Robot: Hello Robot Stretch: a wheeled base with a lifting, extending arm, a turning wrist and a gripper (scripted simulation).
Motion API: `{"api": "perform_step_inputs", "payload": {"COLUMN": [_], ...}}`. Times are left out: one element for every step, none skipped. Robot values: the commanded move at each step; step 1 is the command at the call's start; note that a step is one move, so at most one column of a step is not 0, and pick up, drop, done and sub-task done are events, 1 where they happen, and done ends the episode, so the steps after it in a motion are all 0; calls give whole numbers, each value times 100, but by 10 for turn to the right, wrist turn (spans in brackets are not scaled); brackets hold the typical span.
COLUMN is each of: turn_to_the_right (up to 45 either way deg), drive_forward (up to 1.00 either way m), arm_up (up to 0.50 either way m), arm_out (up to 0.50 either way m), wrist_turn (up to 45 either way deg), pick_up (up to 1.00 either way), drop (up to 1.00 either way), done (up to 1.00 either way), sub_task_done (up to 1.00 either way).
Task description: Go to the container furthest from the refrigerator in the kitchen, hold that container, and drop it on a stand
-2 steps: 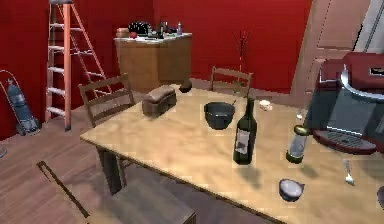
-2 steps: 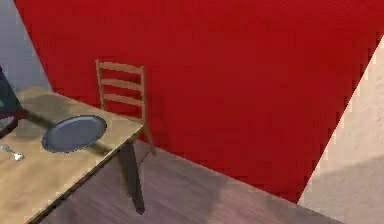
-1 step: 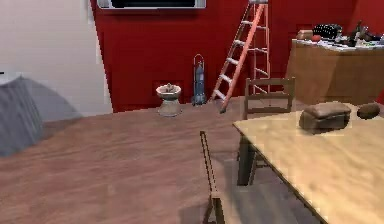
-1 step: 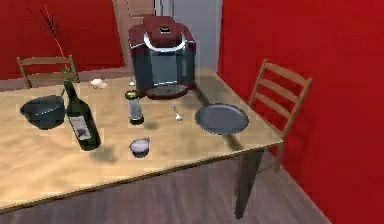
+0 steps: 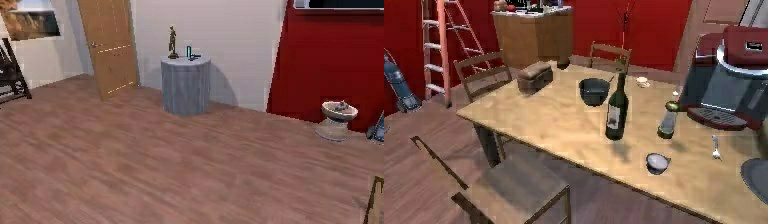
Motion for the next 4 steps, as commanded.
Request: {"api": "perform_step_inputs", "payload": {"turn_to_the_right": [-330,0,450,120], "drive_forward": [0,30,0,0], "arm_up": [0,0,0,0], "arm_out": [0,0,0,0], "wrist_turn": [0,0,0,0], "pick_up": [0,0,0,0], "drop": [0,0,0,0], "done": [0,0,0,0], "sub_task_done": [0,0,0,0]}}
